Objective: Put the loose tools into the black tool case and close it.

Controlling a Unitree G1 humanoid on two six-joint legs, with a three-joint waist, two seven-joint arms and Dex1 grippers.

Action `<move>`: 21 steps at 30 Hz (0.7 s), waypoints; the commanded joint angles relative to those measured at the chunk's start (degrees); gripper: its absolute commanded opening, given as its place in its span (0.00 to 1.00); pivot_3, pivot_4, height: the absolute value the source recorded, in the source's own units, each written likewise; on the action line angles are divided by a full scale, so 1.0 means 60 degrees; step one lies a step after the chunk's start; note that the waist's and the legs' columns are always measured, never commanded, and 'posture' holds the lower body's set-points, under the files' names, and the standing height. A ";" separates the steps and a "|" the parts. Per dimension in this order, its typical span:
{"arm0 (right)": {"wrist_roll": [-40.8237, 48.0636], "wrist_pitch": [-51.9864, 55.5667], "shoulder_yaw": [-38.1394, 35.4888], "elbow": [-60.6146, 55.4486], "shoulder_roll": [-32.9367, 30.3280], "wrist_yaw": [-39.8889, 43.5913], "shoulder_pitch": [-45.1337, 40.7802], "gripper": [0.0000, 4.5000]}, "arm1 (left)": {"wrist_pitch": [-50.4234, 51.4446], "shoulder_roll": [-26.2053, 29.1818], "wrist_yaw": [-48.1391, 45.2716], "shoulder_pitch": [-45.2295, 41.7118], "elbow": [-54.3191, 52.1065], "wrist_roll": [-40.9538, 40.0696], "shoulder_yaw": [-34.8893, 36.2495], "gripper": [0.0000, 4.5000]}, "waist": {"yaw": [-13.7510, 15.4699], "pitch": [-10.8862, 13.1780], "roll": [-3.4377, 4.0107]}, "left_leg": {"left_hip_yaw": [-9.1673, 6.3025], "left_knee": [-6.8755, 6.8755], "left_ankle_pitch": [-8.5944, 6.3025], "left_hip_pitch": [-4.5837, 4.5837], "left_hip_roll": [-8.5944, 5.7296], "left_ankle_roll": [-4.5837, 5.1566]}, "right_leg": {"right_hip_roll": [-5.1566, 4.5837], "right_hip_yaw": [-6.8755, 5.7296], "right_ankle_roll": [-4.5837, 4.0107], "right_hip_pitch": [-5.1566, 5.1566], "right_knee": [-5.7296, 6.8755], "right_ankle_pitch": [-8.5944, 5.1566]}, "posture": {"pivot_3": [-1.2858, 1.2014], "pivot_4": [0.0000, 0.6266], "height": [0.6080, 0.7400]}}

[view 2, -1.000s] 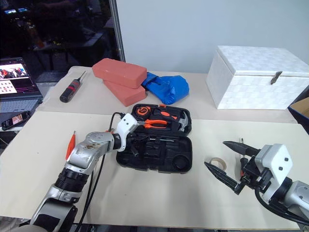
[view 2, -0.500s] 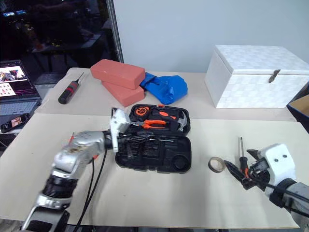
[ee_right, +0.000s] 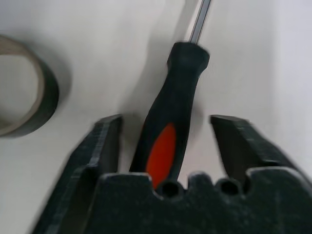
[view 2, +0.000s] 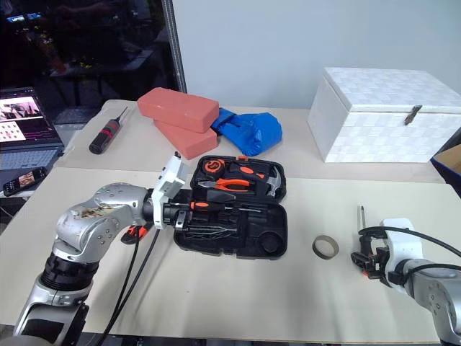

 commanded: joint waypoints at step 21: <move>-0.2931 -0.7409 0.6670 0.1634 -0.1430 0.7451 -0.6175 0.21 | -0.1063 0.3318 -0.1748 0.4713 -0.1781 -0.2515 0.4924 1.00 | -0.0209 0.0079 -0.0010 | 0.0028 -0.0033 -0.0004 -0.0014 0.0021 0.0006 | -0.0016 -0.0012 -0.0020 -0.0048 -0.0046 0.0004 | 0.52 0.24 1.00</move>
